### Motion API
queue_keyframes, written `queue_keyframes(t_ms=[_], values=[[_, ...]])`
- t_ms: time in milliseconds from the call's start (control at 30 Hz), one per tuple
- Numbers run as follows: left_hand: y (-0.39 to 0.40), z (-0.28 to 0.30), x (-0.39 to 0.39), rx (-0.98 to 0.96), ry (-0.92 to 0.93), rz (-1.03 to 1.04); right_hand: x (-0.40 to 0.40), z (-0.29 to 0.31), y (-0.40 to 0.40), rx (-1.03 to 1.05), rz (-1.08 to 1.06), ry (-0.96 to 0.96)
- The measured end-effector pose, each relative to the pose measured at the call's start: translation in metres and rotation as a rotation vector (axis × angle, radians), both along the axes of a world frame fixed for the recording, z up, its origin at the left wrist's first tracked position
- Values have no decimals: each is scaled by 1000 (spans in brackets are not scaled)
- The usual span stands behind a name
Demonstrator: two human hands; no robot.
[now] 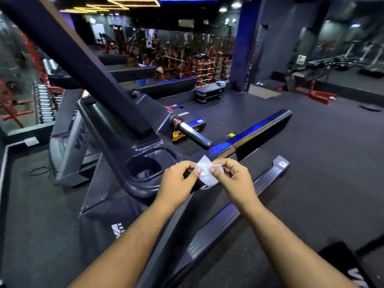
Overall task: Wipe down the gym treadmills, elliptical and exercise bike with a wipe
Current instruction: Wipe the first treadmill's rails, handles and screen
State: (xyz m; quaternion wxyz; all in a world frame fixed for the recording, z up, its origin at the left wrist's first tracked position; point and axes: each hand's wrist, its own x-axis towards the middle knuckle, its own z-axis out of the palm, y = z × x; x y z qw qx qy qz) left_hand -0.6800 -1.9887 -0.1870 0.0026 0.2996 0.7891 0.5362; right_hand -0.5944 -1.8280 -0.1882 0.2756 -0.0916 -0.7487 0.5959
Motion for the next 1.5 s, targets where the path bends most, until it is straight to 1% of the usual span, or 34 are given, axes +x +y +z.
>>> queue_keyframes(t_ms=[100,200,333,400,533,633,767,933,1067,1167,1267,1400,1500], values=[[19,11,3,56,-75,-67,12,3,19,9,-111,-12],[38,15,1,89,-170,-142,23,8,32,-20,-163,8],[65,19,-1,185,-496,-259,29,16,42,-179,-152,15],[83,18,-1,149,-563,-307,30,20,54,-178,-179,14],[127,13,1,114,-542,-387,31,23,89,-143,-216,-15],[167,4,0,124,-512,-392,31,21,127,-116,-260,-55],[231,-11,3,115,-514,-393,34,12,188,-177,-330,-80],[317,-36,11,126,-538,-374,44,-11,273,-251,-379,-156],[373,-61,19,144,-604,-382,58,-26,327,-265,-496,-133],[406,-76,23,103,-601,-458,64,-30,357,-253,-585,-96],[441,-85,23,37,-632,-566,69,-38,393,-223,-685,-99],[497,-98,16,-8,-761,-637,69,-36,439,-204,-888,-39],[541,-101,12,-60,-836,-824,67,-38,471,-172,-952,-65]])
